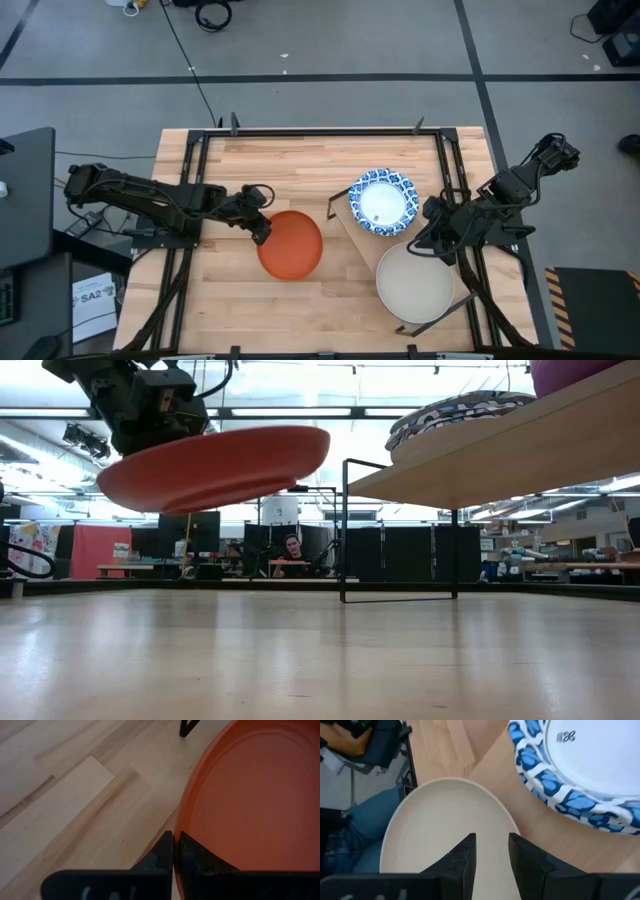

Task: Place and stack plates onto a shelf
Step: Stack the orange plate on top of the gray plate on the shelf

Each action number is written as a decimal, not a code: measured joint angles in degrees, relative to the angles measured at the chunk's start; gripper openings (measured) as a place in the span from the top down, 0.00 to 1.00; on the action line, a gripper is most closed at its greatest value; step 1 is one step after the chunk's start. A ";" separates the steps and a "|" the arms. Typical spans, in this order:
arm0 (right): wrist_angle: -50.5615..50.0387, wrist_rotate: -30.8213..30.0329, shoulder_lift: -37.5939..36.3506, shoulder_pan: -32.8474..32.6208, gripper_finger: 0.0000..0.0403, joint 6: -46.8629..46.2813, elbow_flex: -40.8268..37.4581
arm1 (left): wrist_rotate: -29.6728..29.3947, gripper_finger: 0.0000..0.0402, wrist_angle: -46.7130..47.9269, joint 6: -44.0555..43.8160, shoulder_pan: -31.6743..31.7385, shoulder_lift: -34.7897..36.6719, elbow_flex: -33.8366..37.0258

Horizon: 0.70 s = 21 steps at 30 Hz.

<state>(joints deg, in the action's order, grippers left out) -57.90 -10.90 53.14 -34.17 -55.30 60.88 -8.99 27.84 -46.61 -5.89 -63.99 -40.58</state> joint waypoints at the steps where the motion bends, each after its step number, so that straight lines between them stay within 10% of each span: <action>1: 0.34 -0.03 -0.23 0.33 0.70 0.01 0.00 | 0.00 0.96 0.07 0.03 0.00 0.37 0.00; 13: 20.43 -0.41 -0.19 1.02 0.70 12.24 0.00 | -0.42 0.96 -0.17 -0.08 0.00 0.86 -0.02; 21: 36.10 -13.61 0.16 3.70 0.70 18.65 0.00 | -4.80 0.96 -0.04 2.21 0.00 3.77 -0.04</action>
<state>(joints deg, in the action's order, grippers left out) -21.80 -24.52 53.30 -30.47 -36.66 60.88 -13.79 27.80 -44.40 -5.89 -60.22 -40.61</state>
